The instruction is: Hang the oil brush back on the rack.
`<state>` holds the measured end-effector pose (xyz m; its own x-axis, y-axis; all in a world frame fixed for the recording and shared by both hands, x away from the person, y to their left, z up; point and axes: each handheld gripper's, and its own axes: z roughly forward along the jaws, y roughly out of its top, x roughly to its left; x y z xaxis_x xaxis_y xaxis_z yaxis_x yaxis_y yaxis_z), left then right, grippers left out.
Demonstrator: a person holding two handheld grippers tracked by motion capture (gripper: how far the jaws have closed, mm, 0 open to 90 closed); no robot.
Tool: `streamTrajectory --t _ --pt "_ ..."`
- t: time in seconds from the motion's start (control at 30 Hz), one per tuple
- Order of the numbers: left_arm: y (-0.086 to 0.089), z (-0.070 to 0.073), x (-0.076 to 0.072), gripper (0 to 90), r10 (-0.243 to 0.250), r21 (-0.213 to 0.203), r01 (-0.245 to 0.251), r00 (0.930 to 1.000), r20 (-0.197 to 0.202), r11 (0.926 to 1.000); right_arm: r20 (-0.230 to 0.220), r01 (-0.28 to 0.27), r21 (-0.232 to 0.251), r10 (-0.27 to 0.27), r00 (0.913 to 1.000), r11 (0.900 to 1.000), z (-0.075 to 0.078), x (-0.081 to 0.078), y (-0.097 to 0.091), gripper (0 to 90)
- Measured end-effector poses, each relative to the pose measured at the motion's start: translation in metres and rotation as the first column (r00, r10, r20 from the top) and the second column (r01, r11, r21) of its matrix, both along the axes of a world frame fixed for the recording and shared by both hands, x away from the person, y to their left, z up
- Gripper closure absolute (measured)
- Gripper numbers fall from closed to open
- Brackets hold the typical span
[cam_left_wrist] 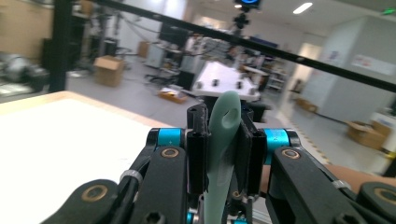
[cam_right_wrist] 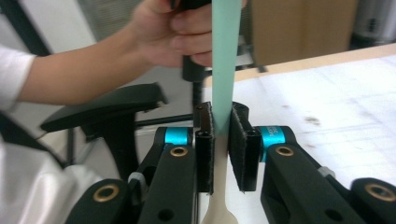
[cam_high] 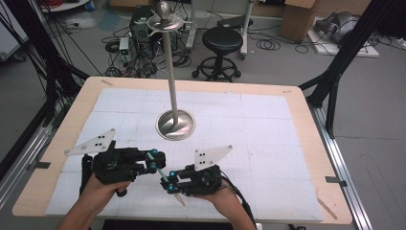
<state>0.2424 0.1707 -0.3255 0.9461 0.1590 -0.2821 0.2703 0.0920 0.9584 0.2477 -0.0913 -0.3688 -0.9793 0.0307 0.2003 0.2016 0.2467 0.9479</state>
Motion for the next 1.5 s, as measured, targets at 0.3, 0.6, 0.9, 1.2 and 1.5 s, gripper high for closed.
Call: streamTrajectory --t 0.3,0.6,0.9,1.2,1.5 --pt "-0.001 0.001 0.0 77.3 0.166 0.09 -0.164 0.9862 -0.007 0.9823 0.082 0.214 -0.023 -0.212 0.9739 0.9765 0.008 -0.009 -0.002 61.9" --pt "-0.007 0.002 -0.002 77.3 0.234 0.111 -0.232 0.9722 -0.004 0.9663 0.141 0.292 -0.06 -0.281 0.9493 0.9546 0.015 -0.01 0.012 74.4" --pt "0.005 0.005 -0.001 53.3 0.191 0.031 -0.19 0.9815 -0.017 0.9812 0.11 0.252 -0.049 -0.246 0.9631 0.9665 0.017 -0.007 0.013 84.0" --pt "0.051 -0.001 -0.006 26.5 0.262 -0.022 -0.261 0.9633 0.06 0.9651 0.063 0.255 0.01 -0.255 0.9649 0.967 0.028 0.011 0.008 84.0" --pt "0.087 -0.037 -0.01 16.7 0.353 0.072 -0.354 0.9351 0.036 0.9324 0.057 0.263 0.064 -0.266 0.9621 0.9627 0.05 0.033 0.015 84.0"
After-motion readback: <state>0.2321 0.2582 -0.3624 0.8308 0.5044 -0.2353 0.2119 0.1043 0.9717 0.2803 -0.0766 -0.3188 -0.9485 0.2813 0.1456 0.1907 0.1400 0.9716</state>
